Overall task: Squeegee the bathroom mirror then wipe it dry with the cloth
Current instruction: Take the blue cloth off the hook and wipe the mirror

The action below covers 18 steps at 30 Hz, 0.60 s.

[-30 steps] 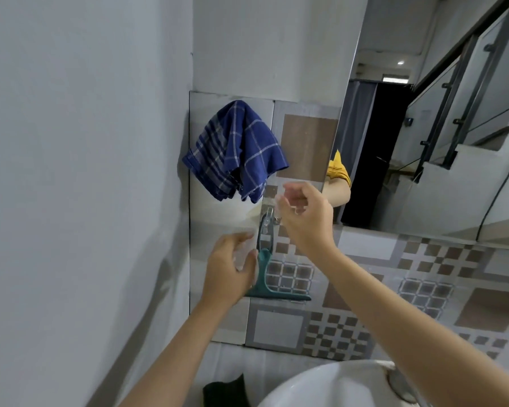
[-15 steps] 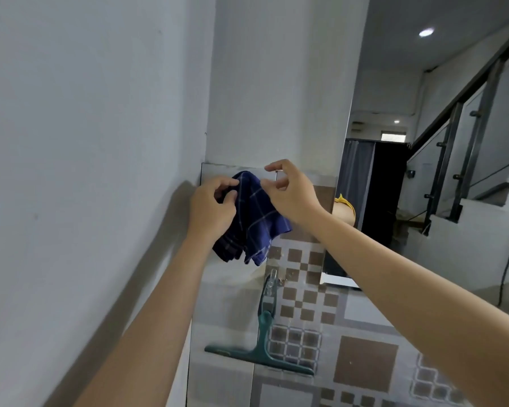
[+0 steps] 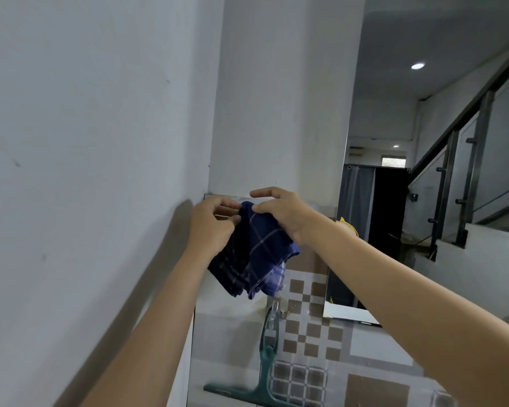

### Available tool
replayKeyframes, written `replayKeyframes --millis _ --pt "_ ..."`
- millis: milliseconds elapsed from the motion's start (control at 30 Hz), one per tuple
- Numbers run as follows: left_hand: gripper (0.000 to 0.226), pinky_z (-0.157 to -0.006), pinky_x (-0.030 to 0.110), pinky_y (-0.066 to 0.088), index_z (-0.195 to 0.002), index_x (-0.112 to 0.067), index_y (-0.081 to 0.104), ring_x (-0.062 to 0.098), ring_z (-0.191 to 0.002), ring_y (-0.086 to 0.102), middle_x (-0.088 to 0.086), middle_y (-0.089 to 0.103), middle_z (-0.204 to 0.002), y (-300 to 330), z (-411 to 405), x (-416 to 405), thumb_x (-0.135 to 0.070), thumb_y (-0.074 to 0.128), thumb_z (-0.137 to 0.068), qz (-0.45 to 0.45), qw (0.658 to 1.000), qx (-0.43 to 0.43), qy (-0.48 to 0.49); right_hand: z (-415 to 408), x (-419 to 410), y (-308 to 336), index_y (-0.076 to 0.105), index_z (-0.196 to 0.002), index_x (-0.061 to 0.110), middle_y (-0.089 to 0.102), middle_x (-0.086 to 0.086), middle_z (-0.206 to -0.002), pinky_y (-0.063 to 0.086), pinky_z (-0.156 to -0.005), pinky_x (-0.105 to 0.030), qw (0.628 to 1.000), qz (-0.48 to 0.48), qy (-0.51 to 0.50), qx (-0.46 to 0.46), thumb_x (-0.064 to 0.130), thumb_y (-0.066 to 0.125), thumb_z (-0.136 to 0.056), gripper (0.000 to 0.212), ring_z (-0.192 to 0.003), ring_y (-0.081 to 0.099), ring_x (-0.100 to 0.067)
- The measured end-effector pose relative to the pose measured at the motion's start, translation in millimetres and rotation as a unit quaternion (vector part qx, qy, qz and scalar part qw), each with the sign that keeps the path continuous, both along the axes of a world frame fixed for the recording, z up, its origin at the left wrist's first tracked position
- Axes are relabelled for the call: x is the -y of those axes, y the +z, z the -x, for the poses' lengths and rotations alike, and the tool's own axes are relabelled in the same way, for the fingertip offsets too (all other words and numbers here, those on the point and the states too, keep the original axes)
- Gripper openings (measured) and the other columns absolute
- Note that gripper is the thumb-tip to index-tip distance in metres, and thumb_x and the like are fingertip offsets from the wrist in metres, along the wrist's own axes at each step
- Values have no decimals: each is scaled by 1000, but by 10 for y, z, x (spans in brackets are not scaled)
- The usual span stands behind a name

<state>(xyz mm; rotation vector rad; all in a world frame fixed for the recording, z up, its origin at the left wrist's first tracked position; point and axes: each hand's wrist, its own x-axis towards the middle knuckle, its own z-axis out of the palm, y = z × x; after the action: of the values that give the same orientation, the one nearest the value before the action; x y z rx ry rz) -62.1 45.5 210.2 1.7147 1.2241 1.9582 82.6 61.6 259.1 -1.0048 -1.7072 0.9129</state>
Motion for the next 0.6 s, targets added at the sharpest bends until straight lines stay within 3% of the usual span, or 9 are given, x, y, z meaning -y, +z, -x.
replayKeyframes --millis 100,200,333,467,600 --pt "18 -74 27 54 -85 -20 68 11 -81 67 -4 71 -84 15 6 116 -3 68 -79 -12 1000 -1 -2 17 79 66 70 -93 18 68 -13 -101 56 -78 -32 999 22 14 -26 3 63 -86 18 -92 63 -26" --pt "20 -73 25 54 -90 -25 66 7 -83 68 -7 72 -88 11 -2 288 -7 67 -82 -13 999 23 -25 -17 208 117 70 -100 18 67 -13 -109 54 -78 -29 997 36 40 -57 -2 53 -88 29 -96 62 -25" --pt "21 -74 29 56 -96 -26 65 7 -90 66 -9 70 -96 -66 -74 568 -12 69 -81 -18 998 23 -57 -139 468 127 67 -113 23 66 -15 -116 54 -83 -32 993 38 80 -74 -2 47 -92 38 -105 62 -28" --pt "20 -67 31 58 -97 -29 62 17 -81 67 1 67 -90 -217 -166 821 -23 71 -80 22 999 -3 -47 -297 742 53 66 -117 22 68 -17 -114 56 -84 -35 990 37 92 -103 -2 45 -93 40 -100 64 -28" --pt "30 -66 25 58 -105 -28 54 15 -79 67 -1 65 -88 -319 -318 1063 -24 71 -81 35 997 -53 -37 -499 1000 -57 65 -117 21 69 -18 -111 53 -93 -42 987 36 108 -117 -4 43 -94 40 -99 63 -30"
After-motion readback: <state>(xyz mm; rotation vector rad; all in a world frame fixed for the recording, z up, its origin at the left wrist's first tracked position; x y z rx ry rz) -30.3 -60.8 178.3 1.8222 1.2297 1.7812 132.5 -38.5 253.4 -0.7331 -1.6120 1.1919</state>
